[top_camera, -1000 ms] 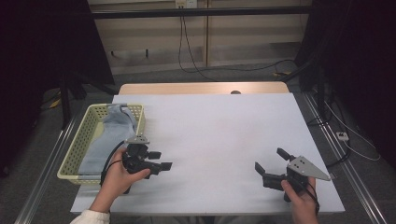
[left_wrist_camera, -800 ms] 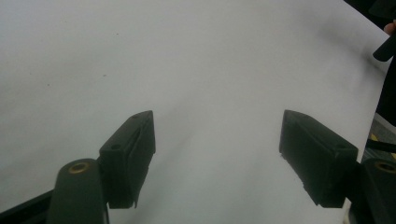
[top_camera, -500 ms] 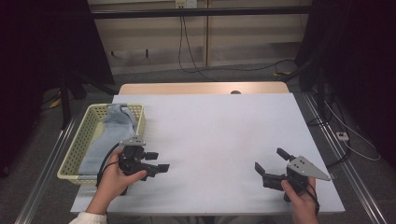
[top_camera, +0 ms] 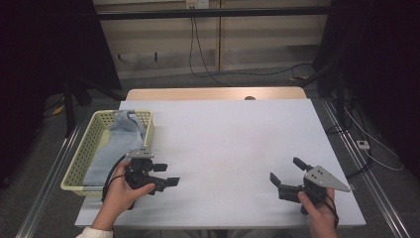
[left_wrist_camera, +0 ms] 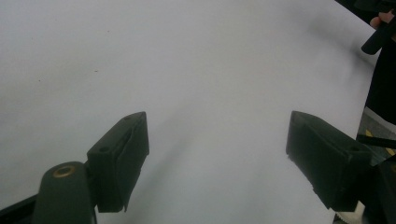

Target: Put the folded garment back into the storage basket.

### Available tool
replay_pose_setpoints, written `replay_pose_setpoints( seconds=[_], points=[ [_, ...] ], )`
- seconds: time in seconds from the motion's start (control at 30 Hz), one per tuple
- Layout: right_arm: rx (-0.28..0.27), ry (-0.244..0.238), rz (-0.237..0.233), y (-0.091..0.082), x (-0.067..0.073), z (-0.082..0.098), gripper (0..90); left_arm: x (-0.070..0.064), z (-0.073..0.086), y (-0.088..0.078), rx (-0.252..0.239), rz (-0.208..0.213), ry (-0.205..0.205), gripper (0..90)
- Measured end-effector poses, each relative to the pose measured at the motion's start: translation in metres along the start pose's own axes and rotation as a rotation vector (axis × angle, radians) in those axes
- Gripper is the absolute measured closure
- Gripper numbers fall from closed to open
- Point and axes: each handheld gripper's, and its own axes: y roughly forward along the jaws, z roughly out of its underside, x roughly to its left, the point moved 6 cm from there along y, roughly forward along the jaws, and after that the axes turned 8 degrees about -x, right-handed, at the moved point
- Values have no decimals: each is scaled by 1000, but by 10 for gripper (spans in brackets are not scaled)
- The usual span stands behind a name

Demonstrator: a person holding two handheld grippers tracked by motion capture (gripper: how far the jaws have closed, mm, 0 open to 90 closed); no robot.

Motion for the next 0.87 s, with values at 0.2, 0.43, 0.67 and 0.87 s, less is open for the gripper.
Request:
replay_pose_setpoints(
  seconds=[0.2, 0.43, 0.67, 0.87],
  points=[
    [0, -2, -4, 0, 1, 0, 35, -3, 2, -1, -10, 18, 6, 195],
    [0, -4, -5, 0, 1, 0, 35, -3, 3, 0, -12, 23, 12, 172],
    [5, -7, -11, 1, 2, 0, 39, -3, 3, 0, -14, 18, 18, 168],
    [5, -3, -11, 2, 2, 0, 36, -3, 3, 1, -15, 9, 19, 168]
  ],
)
